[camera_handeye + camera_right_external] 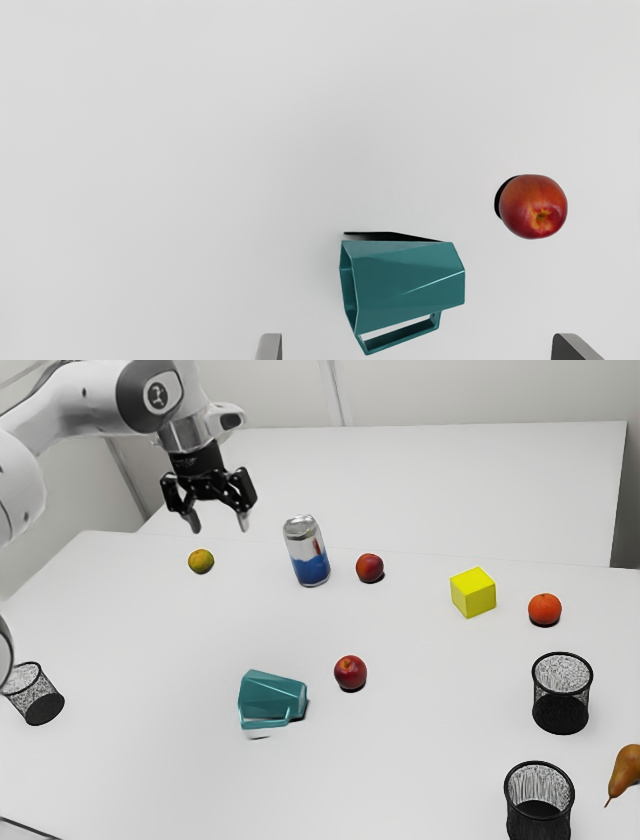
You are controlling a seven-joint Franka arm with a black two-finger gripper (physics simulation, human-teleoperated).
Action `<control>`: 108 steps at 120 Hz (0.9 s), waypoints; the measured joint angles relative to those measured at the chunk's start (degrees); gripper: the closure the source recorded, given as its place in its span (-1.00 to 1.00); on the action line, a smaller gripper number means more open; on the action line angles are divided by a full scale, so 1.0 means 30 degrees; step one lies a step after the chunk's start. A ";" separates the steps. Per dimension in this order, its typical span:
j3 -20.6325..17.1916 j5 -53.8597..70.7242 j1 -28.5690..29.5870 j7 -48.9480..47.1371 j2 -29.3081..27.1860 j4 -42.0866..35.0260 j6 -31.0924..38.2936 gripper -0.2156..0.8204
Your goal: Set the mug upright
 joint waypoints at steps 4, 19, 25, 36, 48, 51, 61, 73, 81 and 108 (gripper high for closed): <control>0.0030 -0.0110 0.0096 0.0091 -0.0179 -0.0202 0.0293 -0.55; 0.0177 -0.0712 0.0140 0.0391 -0.0794 -0.1466 0.1239 -0.55; 0.0279 -0.1799 0.0287 0.0590 -0.2922 -0.5593 0.2380 -0.55; 0.0370 -0.4905 0.2155 0.1432 -0.6078 -1.2711 0.5146 -0.55; 0.0386 -0.8340 0.3653 0.2870 -0.6803 -1.6499 0.7566 -0.55; 0.0389 -0.9223 0.3835 0.3401 -0.6826 -1.7210 0.8125 -0.55; 0.0389 -1.2502 0.4370 0.5566 -0.6661 -1.9109 0.9792 -0.55; 0.0392 -1.7004 0.4846 0.8641 -0.4855 -1.9690 1.1163 -0.55; 0.0392 -1.9579 0.4962 1.0670 -0.4156 -1.9769 1.1720 -0.55; 0.0351 -2.5801 0.4948 1.6474 -0.2962 -2.0290 1.2180 -0.55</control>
